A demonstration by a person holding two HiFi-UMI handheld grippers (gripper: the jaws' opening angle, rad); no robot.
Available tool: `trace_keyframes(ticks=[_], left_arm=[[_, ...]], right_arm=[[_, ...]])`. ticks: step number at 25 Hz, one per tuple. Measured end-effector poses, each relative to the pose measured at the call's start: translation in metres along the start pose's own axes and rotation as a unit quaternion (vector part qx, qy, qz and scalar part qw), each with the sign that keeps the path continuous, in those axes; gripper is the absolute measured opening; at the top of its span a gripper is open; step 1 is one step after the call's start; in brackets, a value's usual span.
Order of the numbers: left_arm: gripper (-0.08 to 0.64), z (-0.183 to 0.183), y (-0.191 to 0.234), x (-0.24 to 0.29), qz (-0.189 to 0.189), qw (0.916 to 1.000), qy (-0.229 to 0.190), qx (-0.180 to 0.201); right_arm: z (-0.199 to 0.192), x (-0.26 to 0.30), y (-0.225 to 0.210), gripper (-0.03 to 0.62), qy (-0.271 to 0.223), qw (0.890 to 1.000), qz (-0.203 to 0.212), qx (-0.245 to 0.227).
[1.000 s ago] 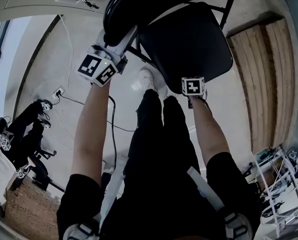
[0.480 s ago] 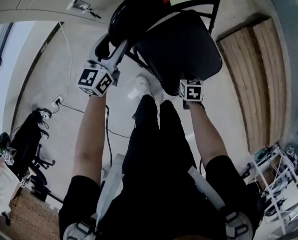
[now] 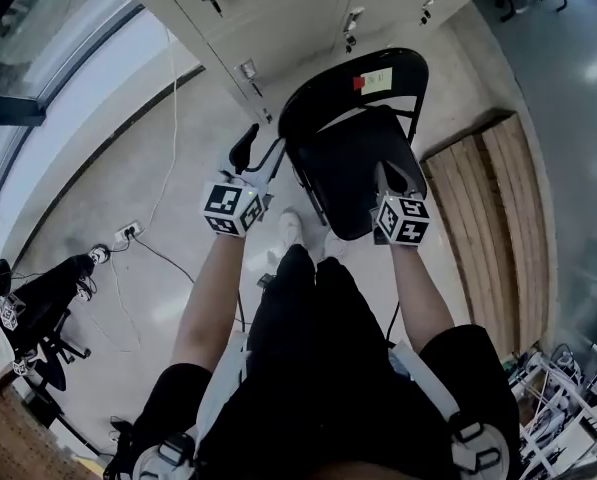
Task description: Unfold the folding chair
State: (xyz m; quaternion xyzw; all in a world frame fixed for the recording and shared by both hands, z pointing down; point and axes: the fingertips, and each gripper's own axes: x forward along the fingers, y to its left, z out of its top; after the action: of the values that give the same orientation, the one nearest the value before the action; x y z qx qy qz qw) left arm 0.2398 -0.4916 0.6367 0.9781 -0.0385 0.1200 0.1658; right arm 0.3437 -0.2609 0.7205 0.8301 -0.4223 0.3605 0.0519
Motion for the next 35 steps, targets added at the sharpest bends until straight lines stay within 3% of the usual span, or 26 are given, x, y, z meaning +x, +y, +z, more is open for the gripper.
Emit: trace_keyframes(ticks=[2, 8, 14, 22, 26, 32, 35], left_arm=[[0.228, 0.015, -0.013, -0.005, 0.003, 0.9999, -0.005, 0.009], [0.091, 0.050, -0.045, -0.044, 0.011, 0.9987, -0.037, 0.032], [-0.002, 0.077, -0.069, -0.094, 0.060, 0.9944, -0.079, 0.035], [-0.002, 0.092, -0.156, -0.119, 0.127, 0.9793, -0.156, 0.028], [-0.002, 0.085, -0.200, -0.130, 0.163, 0.9713, -0.167, 0.045], [-0.002, 0.081, -0.254, -0.162, 0.227, 0.9486, -0.219, 0.029], [-0.002, 0.079, -0.271, -0.182, 0.248, 0.9405, -0.228, 0.042]], right_arm=[[0.033, -0.009, 0.012, 0.005, -0.032, 0.999, 0.009, 0.004], [0.107, -0.042, 0.046, 0.005, -0.105, 0.993, 0.044, -0.001], [0.160, -0.093, 0.067, 0.006, -0.167, 0.976, 0.100, -0.100], [0.155, -0.163, 0.036, 0.006, -0.192, 0.956, 0.176, -0.134], [0.154, -0.193, 0.012, 0.006, -0.211, 0.946, 0.201, -0.143], [0.151, -0.236, -0.007, 0.006, -0.229, 0.930, 0.246, -0.145], [0.147, -0.247, 0.002, 0.005, -0.237, 0.921, 0.270, -0.152]])
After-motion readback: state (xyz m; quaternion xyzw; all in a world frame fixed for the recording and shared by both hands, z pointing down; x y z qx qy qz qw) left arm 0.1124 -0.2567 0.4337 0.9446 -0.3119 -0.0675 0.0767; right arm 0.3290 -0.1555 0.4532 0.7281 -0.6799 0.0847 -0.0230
